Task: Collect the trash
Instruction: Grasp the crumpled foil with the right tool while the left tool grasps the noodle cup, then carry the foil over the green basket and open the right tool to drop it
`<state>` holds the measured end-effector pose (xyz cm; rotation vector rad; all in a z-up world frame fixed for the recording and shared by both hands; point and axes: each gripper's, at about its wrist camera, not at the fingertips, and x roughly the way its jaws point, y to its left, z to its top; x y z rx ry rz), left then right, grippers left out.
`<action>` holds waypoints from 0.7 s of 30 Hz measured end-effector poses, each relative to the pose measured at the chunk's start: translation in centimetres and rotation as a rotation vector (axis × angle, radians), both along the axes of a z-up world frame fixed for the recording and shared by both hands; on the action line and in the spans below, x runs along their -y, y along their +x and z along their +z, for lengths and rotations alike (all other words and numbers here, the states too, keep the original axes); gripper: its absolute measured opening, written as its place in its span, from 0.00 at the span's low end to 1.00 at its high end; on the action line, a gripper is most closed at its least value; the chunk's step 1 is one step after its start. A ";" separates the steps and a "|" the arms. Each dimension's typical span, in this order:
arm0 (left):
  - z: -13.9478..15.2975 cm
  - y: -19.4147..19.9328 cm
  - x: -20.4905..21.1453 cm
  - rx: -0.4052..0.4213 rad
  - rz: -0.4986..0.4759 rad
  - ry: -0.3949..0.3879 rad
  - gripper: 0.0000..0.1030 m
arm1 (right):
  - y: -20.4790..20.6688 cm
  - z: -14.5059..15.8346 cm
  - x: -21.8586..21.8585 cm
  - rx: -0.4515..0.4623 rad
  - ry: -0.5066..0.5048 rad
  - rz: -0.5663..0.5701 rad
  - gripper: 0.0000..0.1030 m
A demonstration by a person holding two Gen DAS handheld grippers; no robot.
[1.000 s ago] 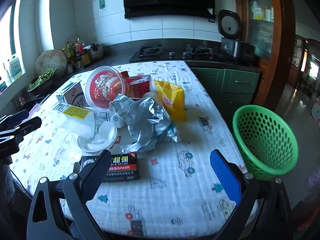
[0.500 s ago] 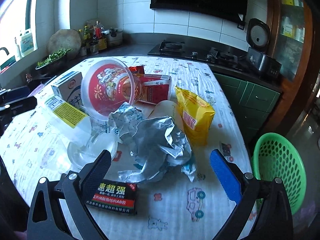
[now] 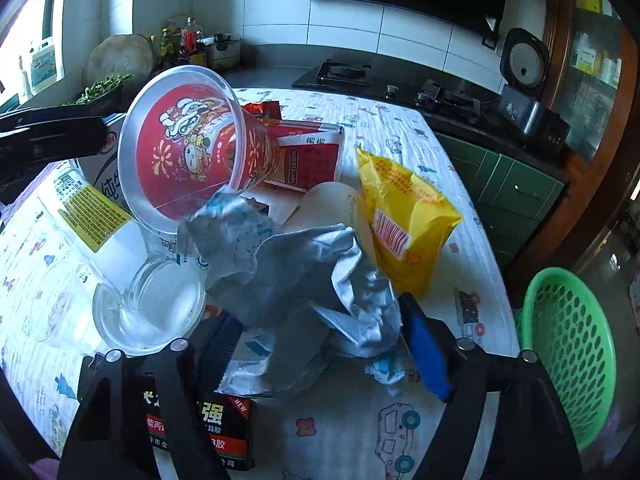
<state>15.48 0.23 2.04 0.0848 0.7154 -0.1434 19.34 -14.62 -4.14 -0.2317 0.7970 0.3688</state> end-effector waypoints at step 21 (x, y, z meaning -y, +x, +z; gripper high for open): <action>-1.5 2.8 1.2 -0.058 -0.014 -0.012 0.05 | -4.0 2.9 2.7 0.027 0.168 -0.008 0.40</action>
